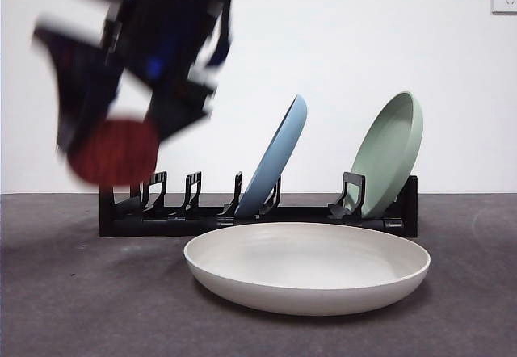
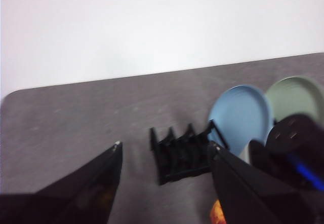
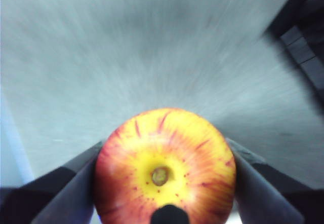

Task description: Take the yellow plate from the plate rack,put the plate on the table,take the apple from the table,put the apple in the plate

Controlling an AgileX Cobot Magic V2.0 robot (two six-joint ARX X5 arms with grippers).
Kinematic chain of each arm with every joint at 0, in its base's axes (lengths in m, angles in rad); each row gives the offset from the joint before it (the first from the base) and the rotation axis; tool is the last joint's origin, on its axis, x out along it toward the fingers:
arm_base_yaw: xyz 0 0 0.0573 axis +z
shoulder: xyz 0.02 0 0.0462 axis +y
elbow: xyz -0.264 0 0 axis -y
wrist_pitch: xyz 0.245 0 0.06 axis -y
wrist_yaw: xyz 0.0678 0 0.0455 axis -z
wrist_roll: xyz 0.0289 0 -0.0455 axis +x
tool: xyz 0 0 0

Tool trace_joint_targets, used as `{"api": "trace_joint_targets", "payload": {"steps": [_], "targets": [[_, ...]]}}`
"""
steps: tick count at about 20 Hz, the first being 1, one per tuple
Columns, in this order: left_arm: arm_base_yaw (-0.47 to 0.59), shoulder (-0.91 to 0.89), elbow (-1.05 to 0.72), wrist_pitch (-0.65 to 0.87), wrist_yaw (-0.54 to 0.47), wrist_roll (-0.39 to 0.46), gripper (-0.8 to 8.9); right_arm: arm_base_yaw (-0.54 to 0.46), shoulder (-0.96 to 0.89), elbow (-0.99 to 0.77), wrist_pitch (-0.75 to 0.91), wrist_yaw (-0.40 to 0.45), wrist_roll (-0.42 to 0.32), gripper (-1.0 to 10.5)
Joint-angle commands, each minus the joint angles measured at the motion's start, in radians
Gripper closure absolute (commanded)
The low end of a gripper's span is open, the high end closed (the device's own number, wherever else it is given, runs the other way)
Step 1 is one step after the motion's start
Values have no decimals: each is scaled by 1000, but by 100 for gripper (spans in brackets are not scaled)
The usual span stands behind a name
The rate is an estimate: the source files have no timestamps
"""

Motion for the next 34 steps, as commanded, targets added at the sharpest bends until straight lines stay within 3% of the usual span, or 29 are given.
{"api": "trace_joint_targets", "payload": {"steps": [1, 8, 14, 18, 27, 34], "targets": [[3, 35, -6, 51, 44, 33, 531, -29, -95, 5, -66, 3, -8, 959], [3, 192, -6, 168, 208, 76, 531, -171, -344, 5, -373, 3, 9, 959], [2, 286, -6, 230, 298, 76, 531, -277, -391, 3, -597, 5, 58, 959], [2, 295, -6, 230, 298, 76, 531, -282, -377, -58, -501, 3, 94, 959], [2, 295, -6, 228, 298, 79, 531, -274, -299, -398, -111, 2, 132, 959], [2, 295, -6, 229, 298, 80, 531, -274, -166, -435, 5, 2, 132, 959]]}}
